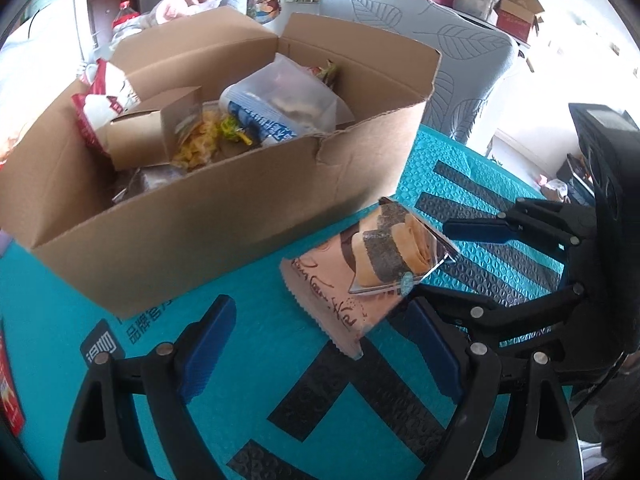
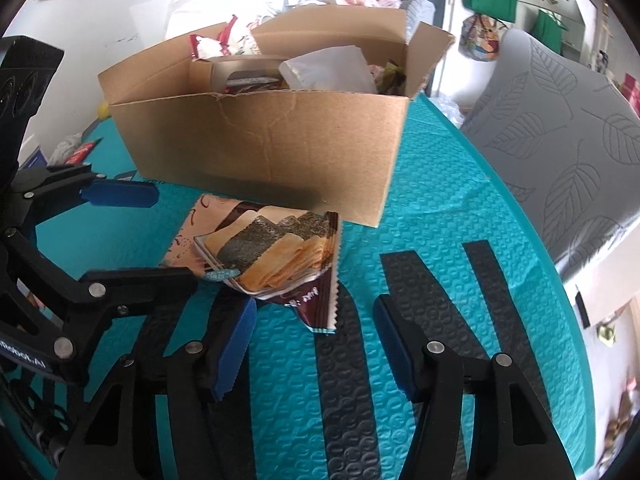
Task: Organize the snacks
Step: 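Grasp the seaweed snack pack with the left tool while the right tool grips its other edge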
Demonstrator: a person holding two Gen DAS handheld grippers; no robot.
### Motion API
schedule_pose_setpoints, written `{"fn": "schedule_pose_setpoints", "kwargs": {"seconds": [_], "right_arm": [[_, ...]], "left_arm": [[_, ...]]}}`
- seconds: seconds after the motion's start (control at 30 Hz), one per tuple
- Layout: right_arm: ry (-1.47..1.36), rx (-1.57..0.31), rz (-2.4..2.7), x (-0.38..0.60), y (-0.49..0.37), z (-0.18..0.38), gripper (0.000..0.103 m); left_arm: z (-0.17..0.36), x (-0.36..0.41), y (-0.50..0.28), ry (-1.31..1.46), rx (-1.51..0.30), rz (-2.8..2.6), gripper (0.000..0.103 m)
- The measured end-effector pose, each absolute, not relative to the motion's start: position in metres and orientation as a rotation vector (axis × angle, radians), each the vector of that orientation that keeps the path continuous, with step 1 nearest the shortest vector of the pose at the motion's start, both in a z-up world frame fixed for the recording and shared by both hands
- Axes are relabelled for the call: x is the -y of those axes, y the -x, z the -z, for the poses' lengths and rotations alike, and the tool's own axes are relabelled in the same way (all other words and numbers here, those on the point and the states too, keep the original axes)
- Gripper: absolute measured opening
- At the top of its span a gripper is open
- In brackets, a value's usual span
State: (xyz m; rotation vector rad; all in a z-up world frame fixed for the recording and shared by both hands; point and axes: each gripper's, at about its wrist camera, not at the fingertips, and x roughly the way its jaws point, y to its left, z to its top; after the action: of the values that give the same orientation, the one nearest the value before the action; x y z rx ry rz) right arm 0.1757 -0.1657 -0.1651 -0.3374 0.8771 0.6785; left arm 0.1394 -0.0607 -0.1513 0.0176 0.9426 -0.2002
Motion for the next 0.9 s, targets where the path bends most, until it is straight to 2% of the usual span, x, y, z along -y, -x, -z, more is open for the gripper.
{"fn": "schedule_pose_setpoints", "kwargs": {"seconds": [0.07,0.2,0.27,0.47,0.53,0.7,0.9], "right_arm": [[0.346,-0.876,-0.686,0.159,-0.179,0.166,0.059],[0.330,-0.880,-0.706,0.162,-0.180,0.164,0.058],[0.325,-0.877,-0.720,0.161,-0.181,0.165,0.056],[0.347,-0.861,-0.757,0.153,-0.184,0.166,0.049],[0.344,-0.857,-0.768,0.153,-0.183,0.166,0.046],[0.343,-0.850,-0.781,0.149,-0.178,0.167,0.027],[0.315,-0.843,-0.785,0.153,-0.170,0.165,0.024]], "left_arm": [[0.153,0.060,-0.143,-0.005,-0.956,0.211,0.080],[0.157,0.056,-0.150,0.049,-0.980,0.222,0.077],[0.158,0.054,-0.150,0.059,-0.986,0.230,0.065],[0.162,0.059,-0.154,0.047,-0.986,0.274,0.053],[0.162,0.059,-0.155,0.050,-0.984,0.277,0.053],[0.163,0.062,-0.155,0.055,-0.979,0.274,0.044],[0.161,0.064,-0.149,0.042,-0.967,0.255,0.044]]}}
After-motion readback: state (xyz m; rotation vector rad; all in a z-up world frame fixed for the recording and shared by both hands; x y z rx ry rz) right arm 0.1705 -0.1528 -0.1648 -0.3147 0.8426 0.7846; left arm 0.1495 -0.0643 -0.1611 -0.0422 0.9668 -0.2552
